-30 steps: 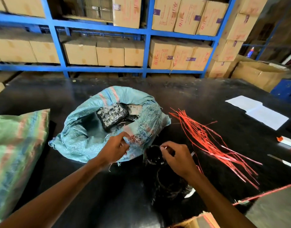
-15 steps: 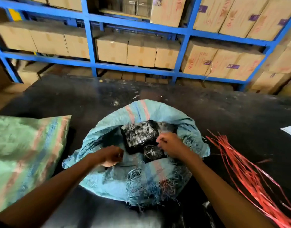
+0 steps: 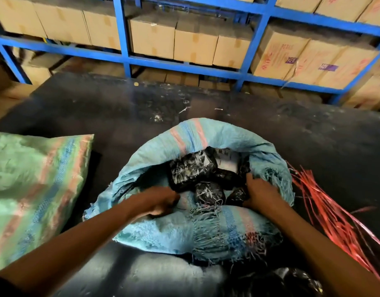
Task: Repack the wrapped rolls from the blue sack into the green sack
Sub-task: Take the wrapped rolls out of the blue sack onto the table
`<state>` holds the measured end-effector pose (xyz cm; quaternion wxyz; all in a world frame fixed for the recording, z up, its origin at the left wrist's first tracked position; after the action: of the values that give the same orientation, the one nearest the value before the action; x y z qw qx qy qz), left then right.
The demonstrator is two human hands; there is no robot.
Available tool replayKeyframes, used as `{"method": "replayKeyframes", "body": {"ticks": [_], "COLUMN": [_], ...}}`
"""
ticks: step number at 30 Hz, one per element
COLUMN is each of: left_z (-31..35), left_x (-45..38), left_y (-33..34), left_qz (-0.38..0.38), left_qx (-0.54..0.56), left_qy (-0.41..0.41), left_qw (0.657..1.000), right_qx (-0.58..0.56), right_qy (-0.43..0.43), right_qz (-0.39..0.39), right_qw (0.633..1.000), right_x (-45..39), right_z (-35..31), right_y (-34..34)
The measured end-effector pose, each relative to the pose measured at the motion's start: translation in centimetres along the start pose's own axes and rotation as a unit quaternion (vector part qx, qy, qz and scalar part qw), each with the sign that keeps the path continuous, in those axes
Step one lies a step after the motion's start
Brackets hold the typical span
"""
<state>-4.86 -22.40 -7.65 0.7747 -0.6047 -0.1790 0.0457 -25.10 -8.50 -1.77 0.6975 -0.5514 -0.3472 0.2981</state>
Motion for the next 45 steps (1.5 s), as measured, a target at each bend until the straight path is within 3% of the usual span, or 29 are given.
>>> {"method": "replayKeyframes", "body": {"ticks": [3, 5, 8, 11, 14, 16, 18, 21, 26, 29, 31, 34, 36, 39, 41, 43, 45], "left_z": [2.3, 4.2, 6.5, 8.3, 9.5, 11.0, 12.7, 13.0, 11.9, 10.5, 8.7, 5.5, 3.8, 2.8, 3.1, 3.6, 3.7], "left_x": [-1.4, -2.3, -3.5, -6.3, -8.5, -9.2, -9.1, -8.6, -5.6, -3.1, -1.9, -1.1, -0.9, -0.8, -0.5, -0.4, -0.2], "left_y": [-1.7, -3.6, -5.2, -4.9, -3.5, -1.9, -1.1, 0.2, -2.8, -5.6, -7.5, -9.4, -9.6, -8.3, -7.1, -6.1, -5.2], "left_qz": [0.060, 0.175, 0.355, 0.313, 0.158, 0.070, 0.072, 0.113, 0.150, 0.139, 0.167, 0.218, 0.219, 0.148, 0.124, 0.119, 0.126], "left_qx": [0.008, 0.019, -0.060, -0.075, 0.137, 0.277, 0.358, 0.359, 0.345, 0.416, 0.384, 0.213, 0.105, 0.058, 0.055, 0.011, -0.018], "left_qy": [-0.006, 0.052, 0.156, 0.193, 0.106, 0.034, -0.008, -0.062, 0.013, 0.036, 0.031, 0.015, 0.004, -0.027, -0.026, -0.008, 0.011], "left_qw": [0.998, 0.983, 0.920, 0.927, 0.972, 0.958, 0.931, 0.924, 0.926, 0.898, 0.908, 0.952, 0.970, 0.987, 0.990, 0.993, 0.992], "right_qx": [0.061, 0.073, 0.044, -0.006, -0.103, -0.156, -0.152, -0.110, 0.058, 0.102, 0.104, 0.111, 0.132, 0.108, 0.106, 0.080, 0.080], "right_qy": [-0.017, -0.033, -0.069, -0.095, -0.034, 0.050, 0.109, 0.113, 0.040, -0.011, -0.095, -0.309, -0.374, -0.321, -0.181, -0.065, -0.011], "right_qz": [0.008, 0.020, 0.056, 0.083, 0.114, 0.124, 0.128, 0.118, 0.054, 0.039, 0.057, 0.075, 0.065, 0.028, 0.003, 0.041, 0.093], "right_qw": [0.998, 0.997, 0.995, 0.992, 0.987, 0.979, 0.974, 0.980, 0.996, 0.994, 0.988, 0.941, 0.916, 0.941, 0.978, 0.994, 0.992], "right_x": [0.8, 1.6, 2.9, 3.5, 2.6, 1.6, 1.2, 1.5, 2.5, 2.0, 1.3, 1.0, 1.1, 0.4, -0.7, -1.3, -1.6], "right_z": [0.5, 0.2, -0.7, -1.5, -0.6, 1.1, 2.5, 3.2, 2.9, 2.8, 2.2, -0.2, -1.6, -2.8, -1.2, 0.8, 2.2], "right_y": [0.7, 1.2, 1.5, 1.5, 0.0, -1.3, -2.0, -2.5, -2.6, -3.1, -3.3, -1.3, 0.4, 1.4, 1.7, 0.8, -0.2]}}
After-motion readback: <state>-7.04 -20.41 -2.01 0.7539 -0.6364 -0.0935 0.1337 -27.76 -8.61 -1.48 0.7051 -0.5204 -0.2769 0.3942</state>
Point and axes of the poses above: each hand's wrist, its own x-axis away from the middle knuckle, its own y-axis out of the palm, z = x × y, the point moved 6 cm from there along -x, towards the middle knuckle, and after that the axes turned 12 degrees about z, right-handed, at the moved point
